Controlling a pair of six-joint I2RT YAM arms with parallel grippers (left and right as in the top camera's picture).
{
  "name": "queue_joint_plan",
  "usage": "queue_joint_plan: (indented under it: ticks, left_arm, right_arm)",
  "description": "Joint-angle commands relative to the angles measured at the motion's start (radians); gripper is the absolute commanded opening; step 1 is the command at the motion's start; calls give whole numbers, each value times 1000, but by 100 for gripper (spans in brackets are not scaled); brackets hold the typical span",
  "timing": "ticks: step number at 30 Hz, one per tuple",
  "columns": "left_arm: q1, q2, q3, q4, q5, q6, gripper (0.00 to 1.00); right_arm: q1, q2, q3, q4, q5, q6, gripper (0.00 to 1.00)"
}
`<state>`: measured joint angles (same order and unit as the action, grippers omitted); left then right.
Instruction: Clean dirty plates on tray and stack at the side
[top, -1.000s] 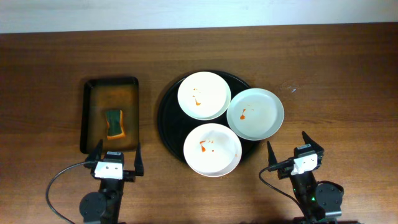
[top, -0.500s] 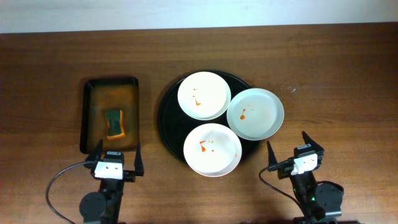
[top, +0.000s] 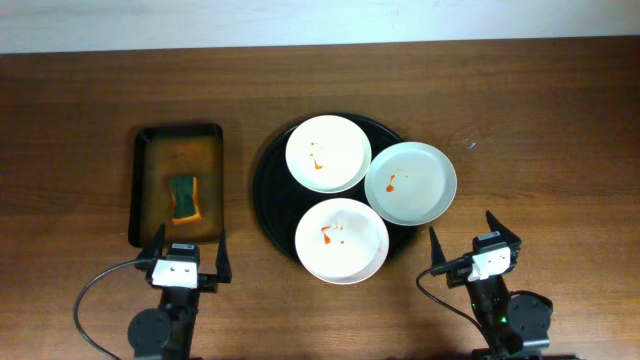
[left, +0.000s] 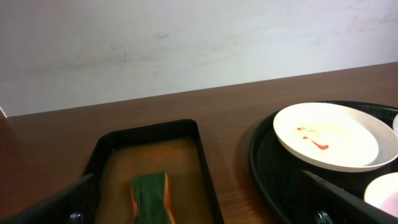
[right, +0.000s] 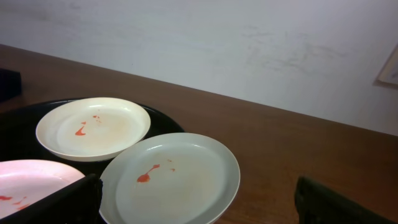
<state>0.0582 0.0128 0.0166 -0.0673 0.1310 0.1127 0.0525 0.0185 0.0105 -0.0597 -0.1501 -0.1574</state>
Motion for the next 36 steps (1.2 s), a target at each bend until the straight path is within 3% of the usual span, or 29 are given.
queue_joint_plan:
  ticks: [1, 16, 24, 31, 36]
  left_arm:
    - [-3, -6, -7, 0, 10, 16, 99]
    - [-3, -3, -7, -2, -9, 16, 99]
    - [-3, -1, 2, -2, -9, 15, 99]
    - [-3, 48, 92, -114, -43, 5, 99]
    - [-3, 184, 204, -162, -49, 5, 99]
  right_arm:
    - [6, -6, -5, -5, 5, 0, 99]
    - [6, -6, -5, 11, 24, 1, 99]
    - [6, -6, 16, 6, 32, 74, 99]
    - [6, -6, 111, -147, 35, 102, 99]
    - [6, 31, 198, -243, 39, 152, 99]
